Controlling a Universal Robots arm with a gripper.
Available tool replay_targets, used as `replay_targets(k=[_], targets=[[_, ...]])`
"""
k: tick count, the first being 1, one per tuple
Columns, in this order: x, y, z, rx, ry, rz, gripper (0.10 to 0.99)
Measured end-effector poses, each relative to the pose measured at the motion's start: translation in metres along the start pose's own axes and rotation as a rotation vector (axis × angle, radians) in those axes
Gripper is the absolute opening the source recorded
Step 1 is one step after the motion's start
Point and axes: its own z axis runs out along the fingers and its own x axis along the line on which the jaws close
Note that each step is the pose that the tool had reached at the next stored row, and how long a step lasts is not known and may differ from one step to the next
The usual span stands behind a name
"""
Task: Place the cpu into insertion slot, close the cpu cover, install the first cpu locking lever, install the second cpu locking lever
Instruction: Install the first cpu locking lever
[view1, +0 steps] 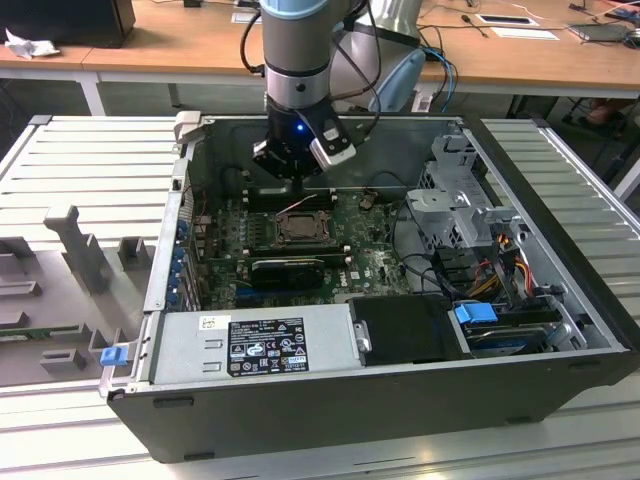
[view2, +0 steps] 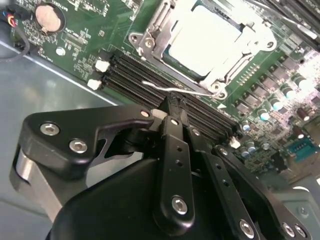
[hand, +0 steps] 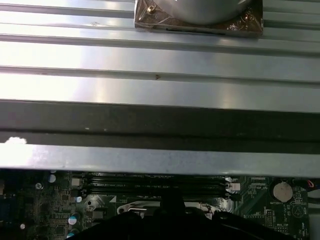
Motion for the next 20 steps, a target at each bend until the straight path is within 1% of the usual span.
replay_targets(k=[3,7,10,13,16,20], targets=[[-0.0026,-0.0006,0.0032,-0.001,0.0035,-0.026,0.106],[-0.0049,-0.0011,0.0062,-0.001,0.0037,-0.027,0.106],[-0.0067,-0.0016,0.0099,-0.001,0.0037,-0.027,0.106],[-0.0107,-0.0024,0.0145,-0.001,0.0037,-0.027,0.106],[-0.0140,-0.0028,0.0165,-0.001,0.0038,-0.027,0.106],[-0.0145,-0.0030,0.0174,-0.001,0.0038,-0.026,0.106]])
